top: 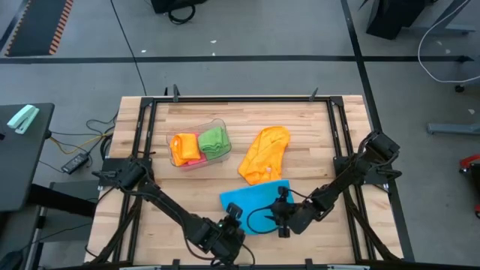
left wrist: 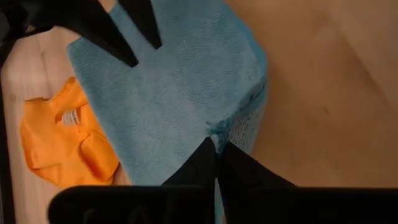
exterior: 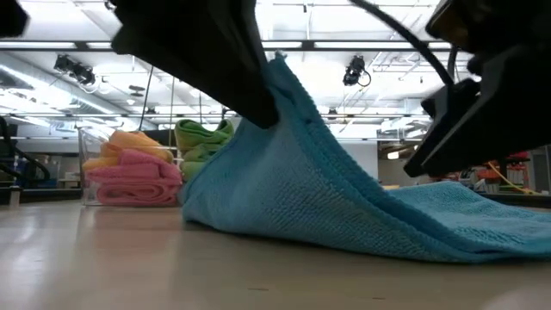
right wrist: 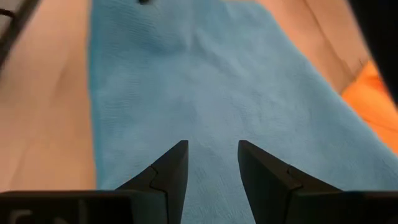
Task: Fold microfiber towels
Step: Fold the blue microfiber towel
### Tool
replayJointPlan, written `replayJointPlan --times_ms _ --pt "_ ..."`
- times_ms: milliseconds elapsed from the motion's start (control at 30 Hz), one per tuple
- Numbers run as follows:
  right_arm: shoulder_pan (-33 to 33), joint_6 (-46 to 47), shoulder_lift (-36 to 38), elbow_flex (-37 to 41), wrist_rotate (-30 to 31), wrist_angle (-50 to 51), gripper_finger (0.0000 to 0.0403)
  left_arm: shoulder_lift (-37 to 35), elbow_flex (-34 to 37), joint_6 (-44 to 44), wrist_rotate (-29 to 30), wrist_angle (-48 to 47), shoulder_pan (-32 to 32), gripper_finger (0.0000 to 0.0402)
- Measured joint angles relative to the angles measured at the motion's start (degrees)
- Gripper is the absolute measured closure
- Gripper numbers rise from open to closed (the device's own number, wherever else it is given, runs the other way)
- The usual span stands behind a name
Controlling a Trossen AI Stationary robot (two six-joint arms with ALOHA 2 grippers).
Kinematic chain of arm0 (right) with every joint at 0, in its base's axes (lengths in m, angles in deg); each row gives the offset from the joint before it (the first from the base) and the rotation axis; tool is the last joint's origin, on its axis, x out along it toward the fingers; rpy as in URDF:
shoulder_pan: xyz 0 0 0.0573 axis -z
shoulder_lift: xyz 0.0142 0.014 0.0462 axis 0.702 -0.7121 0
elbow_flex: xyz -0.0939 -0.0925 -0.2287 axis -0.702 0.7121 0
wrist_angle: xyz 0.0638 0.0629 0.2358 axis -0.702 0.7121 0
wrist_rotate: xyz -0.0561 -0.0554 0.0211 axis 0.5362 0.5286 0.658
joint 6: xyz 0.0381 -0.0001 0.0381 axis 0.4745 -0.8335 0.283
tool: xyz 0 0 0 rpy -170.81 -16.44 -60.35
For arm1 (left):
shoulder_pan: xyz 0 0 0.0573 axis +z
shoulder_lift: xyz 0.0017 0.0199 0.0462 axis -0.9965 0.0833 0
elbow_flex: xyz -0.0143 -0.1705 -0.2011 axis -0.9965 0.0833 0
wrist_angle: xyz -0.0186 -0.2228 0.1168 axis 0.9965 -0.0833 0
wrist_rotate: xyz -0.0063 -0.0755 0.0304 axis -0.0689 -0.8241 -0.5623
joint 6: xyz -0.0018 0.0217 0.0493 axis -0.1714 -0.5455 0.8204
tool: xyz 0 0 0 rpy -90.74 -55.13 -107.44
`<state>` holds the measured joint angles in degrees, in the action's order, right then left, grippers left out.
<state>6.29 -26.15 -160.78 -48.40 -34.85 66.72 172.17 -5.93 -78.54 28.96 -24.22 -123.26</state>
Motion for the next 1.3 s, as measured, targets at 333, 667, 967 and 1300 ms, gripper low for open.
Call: replayJointPlan --times_ms 333,667,967,1300 --pt "0.42 1.8 0.0 0.0 0.1 2.79 0.0254 0.0 0.0 1.55 -0.07 2.22 0.69 0.0393" --pt "0.19 5.93 0.02 -4.89 -2.07 17.76 0.0254 0.02 0.0 8.55 0.02 5.37 2.03 0.0367" --pt "-0.09 13.78 0.09 -12.81 -3.26 45.64 0.0254 0.02 0.0 12.28 -1.92 6.0 1.99 0.0393" --pt "-1.49 19.42 0.75 -12.73 -5.93 58.78 0.0254 0.04 0.0 15.92 -2.04 7.88 2.35 0.0381"
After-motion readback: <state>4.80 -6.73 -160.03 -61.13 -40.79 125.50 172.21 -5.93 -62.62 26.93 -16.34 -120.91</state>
